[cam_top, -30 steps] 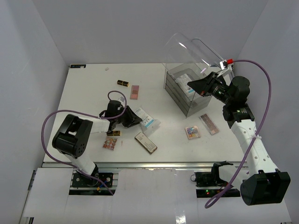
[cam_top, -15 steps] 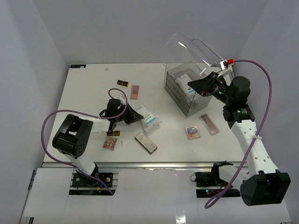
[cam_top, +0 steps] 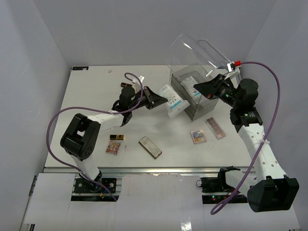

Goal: Organize the makeup

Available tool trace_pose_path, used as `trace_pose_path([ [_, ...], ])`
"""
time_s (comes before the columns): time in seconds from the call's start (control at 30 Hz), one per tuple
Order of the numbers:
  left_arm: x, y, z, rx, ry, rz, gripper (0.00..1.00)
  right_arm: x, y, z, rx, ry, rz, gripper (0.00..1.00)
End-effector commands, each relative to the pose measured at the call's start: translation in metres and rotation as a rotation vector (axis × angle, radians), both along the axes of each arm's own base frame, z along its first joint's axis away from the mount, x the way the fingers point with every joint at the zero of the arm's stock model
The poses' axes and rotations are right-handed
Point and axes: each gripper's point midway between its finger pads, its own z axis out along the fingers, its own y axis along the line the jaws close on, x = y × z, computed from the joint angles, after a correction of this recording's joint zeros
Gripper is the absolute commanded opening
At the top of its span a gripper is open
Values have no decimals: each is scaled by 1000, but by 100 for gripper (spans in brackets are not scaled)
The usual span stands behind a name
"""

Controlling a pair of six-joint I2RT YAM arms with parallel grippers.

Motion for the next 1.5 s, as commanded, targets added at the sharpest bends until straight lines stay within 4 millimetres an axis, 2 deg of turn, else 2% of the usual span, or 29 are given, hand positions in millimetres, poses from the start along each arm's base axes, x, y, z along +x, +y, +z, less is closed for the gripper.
trace_pose_path([
  [0.0,24,-20,30,-90,-43,8,0,-6,-6,47,7,-205,-21,11],
  [0.33,72,-59,45,-167,-38,1,0,-6,-7,45,9,-201,-22,11],
  [0.83,113,-114,58,-214,-4,13,9,-6,-8,43,9,-198,-27,11],
  [0.93,126,-128,61,-226,7,25,13,-5,-8,43,9,-199,-28,11],
  [1.03,133,-138,61,-218,19,36,25,-6,-9,43,10,-199,-30,11],
  [1.13,137,-141,62,-211,19,39,35,-6,-10,45,10,-201,-32,11],
  [1.27,129,-137,70,-184,-18,29,47,-7,-10,44,9,-202,-32,11],
  [1.47,109,-115,78,-138,-75,29,48,-8,-11,47,8,-210,-36,11],
])
